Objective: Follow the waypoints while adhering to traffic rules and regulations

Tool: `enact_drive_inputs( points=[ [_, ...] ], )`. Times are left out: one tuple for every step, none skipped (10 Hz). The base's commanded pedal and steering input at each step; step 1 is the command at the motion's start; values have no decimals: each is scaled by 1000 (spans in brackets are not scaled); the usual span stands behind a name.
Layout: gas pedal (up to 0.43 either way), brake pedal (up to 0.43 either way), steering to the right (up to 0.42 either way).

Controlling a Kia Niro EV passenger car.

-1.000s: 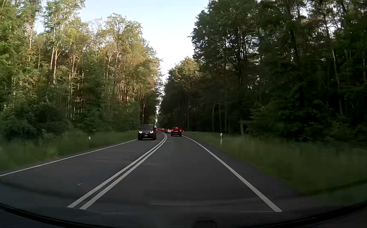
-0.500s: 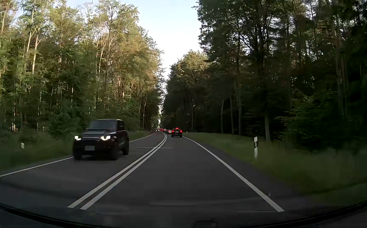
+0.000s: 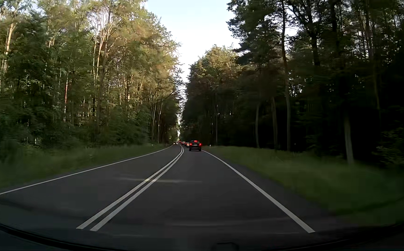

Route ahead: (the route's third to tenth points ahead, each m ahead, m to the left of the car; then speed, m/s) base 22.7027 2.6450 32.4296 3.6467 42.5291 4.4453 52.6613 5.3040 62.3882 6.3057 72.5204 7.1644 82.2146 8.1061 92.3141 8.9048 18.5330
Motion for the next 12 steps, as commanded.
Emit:
enact_drive_inputs(
  points=[
    [0, 85, -6],
    [0, 98, -6],
    [0, 110, -6],
    [0, 116, -6],
    [0, 128, -6],
    [0, 134, -6],
    [0, 140, -6],
    [0, 146, -6],
    [0, 146, -6],
    [0, 146, -6],
    [0, 146, -5],
    [0, 146, -5]
  ],
)
